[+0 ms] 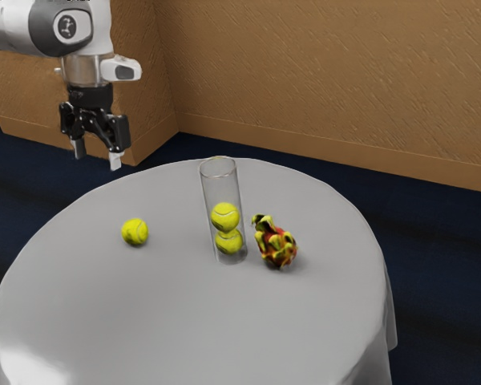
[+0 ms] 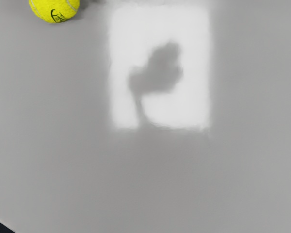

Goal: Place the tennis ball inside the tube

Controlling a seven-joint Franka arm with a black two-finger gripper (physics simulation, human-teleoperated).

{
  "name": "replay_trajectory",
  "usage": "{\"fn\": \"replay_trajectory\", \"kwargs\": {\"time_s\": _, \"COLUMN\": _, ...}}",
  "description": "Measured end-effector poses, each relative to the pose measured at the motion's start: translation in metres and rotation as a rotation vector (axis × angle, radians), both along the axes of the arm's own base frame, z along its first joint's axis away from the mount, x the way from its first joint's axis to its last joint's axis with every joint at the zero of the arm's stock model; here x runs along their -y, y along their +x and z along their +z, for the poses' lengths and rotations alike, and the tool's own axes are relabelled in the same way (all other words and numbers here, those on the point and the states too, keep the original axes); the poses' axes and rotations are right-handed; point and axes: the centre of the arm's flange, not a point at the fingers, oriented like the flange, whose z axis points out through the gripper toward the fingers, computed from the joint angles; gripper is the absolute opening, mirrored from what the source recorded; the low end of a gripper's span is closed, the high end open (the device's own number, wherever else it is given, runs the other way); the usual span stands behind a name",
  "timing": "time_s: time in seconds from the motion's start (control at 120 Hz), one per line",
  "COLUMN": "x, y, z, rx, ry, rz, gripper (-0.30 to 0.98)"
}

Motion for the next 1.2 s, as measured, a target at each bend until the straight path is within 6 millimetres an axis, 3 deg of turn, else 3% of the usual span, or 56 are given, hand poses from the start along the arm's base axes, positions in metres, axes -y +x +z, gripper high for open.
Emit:
{"fn": "replay_trajectory", "kwargs": {"time_s": 0.133, "x": 0.026, "y": 0.010, "z": -0.015, "rx": 0.059, "ry": -0.011, "rz": -0.060, "gripper": 0.67}}
{"fn": "replay_trajectory", "kwargs": {"time_s": 0.317, "x": 0.028, "y": 0.026, "z": -0.092, "rx": 0.059, "ry": -0.067, "rz": -0.039, "gripper": 0.67}}
{"fn": "replay_trajectory", "kwargs": {"time_s": 0.392, "x": 0.002, "y": 0.029, "z": -0.121, "rx": 0.056, "ry": -0.076, "rz": 0.017, "gripper": 0.67}}
{"fn": "replay_trajectory", "kwargs": {"time_s": 0.508, "x": -0.096, "y": 0.020, "z": -0.144, "rx": 0.074, "ry": -0.078, "rz": 0.203, "gripper": 0.67}}
{"fn": "replay_trajectory", "kwargs": {"time_s": 0.558, "x": -0.118, "y": 0.019, "z": -0.158, "rx": 0.079, "ry": -0.083, "rz": 0.248, "gripper": 0.67}}
{"fn": "replay_trajectory", "kwargs": {"time_s": 0.725, "x": -0.090, "y": 0.039, "z": -0.182, "rx": 0.112, "ry": -0.098, "rz": 0.204, "gripper": 0.67}}
{"fn": "replay_trajectory", "kwargs": {"time_s": 1.042, "x": -0.104, "y": 0.062, "z": -0.258, "rx": 0.083, "ry": -0.100, "rz": 0.245, "gripper": 0.67}}
{"fn": "replay_trajectory", "kwargs": {"time_s": 1.2, "x": -0.124, "y": 0.087, "z": -0.270, "rx": 0.122, "ry": -0.092, "rz": 0.256, "gripper": 0.67}}
